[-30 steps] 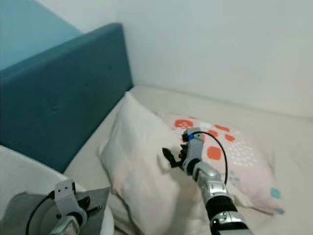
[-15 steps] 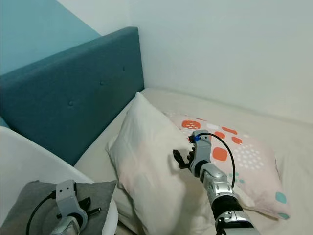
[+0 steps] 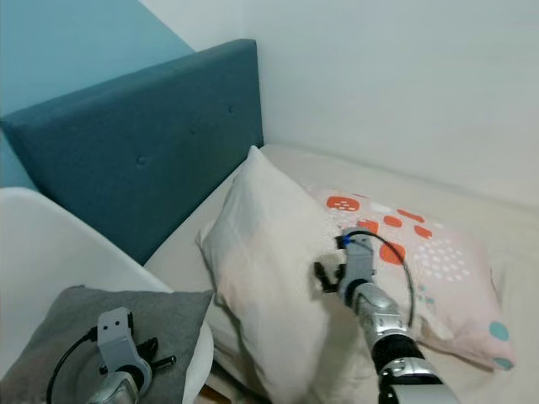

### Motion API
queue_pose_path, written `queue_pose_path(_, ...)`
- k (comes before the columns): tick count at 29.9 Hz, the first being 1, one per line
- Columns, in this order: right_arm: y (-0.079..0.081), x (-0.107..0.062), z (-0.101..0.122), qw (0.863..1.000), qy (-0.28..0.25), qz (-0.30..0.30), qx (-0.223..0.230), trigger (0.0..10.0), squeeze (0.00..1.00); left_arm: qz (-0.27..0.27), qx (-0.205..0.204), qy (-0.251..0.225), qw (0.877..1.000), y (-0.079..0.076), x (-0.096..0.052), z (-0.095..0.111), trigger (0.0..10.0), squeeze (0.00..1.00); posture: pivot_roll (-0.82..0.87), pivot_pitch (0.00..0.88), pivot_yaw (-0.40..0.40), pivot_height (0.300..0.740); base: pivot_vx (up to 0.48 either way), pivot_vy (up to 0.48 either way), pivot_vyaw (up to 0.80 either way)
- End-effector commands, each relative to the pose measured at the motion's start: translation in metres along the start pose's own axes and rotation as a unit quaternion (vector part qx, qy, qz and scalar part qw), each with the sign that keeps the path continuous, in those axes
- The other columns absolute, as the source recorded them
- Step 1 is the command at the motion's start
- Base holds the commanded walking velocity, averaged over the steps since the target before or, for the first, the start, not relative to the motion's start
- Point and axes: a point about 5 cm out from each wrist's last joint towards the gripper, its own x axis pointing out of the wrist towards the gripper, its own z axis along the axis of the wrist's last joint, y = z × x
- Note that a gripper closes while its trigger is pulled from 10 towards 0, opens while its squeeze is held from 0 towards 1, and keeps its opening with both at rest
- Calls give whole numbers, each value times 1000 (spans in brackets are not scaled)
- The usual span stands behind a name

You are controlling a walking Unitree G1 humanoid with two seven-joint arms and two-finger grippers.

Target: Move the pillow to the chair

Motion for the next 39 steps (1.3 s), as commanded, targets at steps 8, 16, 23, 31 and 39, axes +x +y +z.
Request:
queue_pose_path(8, -15, -2, 14, 999, -44, -11, 26, 10000, 0, 2, 18, -3, 1000, 17, -8, -4, 10000, 0, 130, 0, 69, 651, 0, 0, 0)
queue_pose_path(16, -23, -8, -19, 998, 39, -43, 40, 10000, 0, 0, 38, -12, 999, 30, -16, -6, 10000, 0, 170, 40, 107, 651, 0, 0, 0)
queue_pose_path(23, -31, -10, -16, 998, 29, -40, 42, 10000, 0, -3, 54, -23, 998, 43, -25, -8, 10000, 0, 187, 76, 135, 651, 0, 0, 0)
queue_pose_path(31, -4, -5, -28, 988, 125, 69, 67, 7686, 0, -12, 64, -48, 997, 46, -30, 1, 10000, 0, 203, 142, 155, 651, 0, 0, 0)
queue_pose_path(39, 8, 1, -18, 987, 109, 83, 78, 0, 0, -9, 62, -65, 996, 48, -35, 8, 10000, 0, 208, 162, 145, 651, 0, 0, 0)
